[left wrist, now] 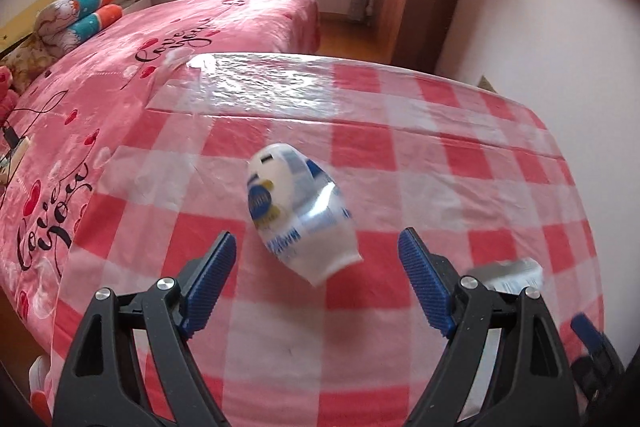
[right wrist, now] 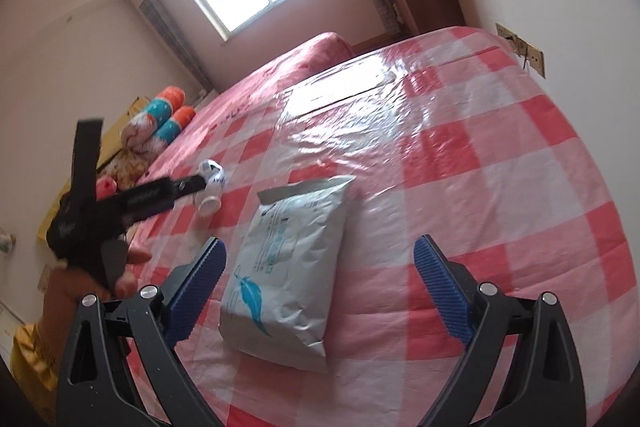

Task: Collect trash
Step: 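Move the left tool to the white bottle while right tool approaches the wipes pack, then grasp the white bottle with the left tool and lift it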

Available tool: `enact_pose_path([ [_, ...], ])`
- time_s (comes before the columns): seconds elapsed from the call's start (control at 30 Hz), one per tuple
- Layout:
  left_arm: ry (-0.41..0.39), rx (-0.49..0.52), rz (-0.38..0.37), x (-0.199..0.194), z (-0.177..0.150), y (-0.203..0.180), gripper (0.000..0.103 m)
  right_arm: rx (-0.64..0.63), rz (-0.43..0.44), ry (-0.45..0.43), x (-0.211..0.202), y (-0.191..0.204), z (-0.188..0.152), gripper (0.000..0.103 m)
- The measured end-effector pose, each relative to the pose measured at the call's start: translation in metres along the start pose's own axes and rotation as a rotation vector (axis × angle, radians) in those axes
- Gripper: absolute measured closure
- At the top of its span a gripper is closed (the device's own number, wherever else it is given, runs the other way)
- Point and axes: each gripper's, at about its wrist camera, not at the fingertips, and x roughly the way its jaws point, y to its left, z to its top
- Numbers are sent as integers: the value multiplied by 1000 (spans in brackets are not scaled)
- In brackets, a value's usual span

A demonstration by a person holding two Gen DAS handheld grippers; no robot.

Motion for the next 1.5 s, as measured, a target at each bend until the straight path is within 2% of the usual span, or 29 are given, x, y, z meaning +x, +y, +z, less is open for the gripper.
enact_pose_path([
  [0.23, 24, -30, 47, 29, 15, 5, 28, -64, -21, 32, 15, 19, -3, 9],
  [0.43, 39, -37, 58, 45, 20, 7, 36, -94, -26, 40, 20, 24, -2, 9],
  [0.47, 43, -38, 60, 46, 20, 7, 38, -97, -26, 43, 21, 25, -2, 9],
  [0.53, 52, -28, 80, 50, 18, 5, 53, -101, -27, 47, 22, 26, -2, 9],
  [0.57, 49, -19, 91, 50, 18, 5, 56, -102, -28, 48, 23, 26, -2, 9],
  [0.63, 49, -16, 84, 49, 16, 5, 57, -105, -28, 55, 24, 28, -3, 9],
  [0.7, 46, -13, 79, 46, 14, 4, 63, -110, -28, 57, 24, 28, -3, 9],
  [0.93, 49, 27, -2, 28, -10, -7, 75, -144, -34, 97, 32, 34, -5, 9],
  [1.13, 73, 38, -66, 12, -32, -8, 76, -166, -69, 117, 39, 39, -5, 9],
  [1.3, 79, 46, -77, 0, -45, -3, 74, -225, -136, 136, 45, 51, -9, 8],
  [1.4, 71, 45, -70, -2, -44, 2, 62, -253, -172, 145, 50, 55, -10, 8],
  [1.47, 63, 38, -53, -2, -41, 5, 48, -256, -185, 146, 53, 57, -10, 7],
  [1.5, 56, 40, -47, -2, -40, 6, 46, -258, -193, 146, 54, 57, -9, 7],
])
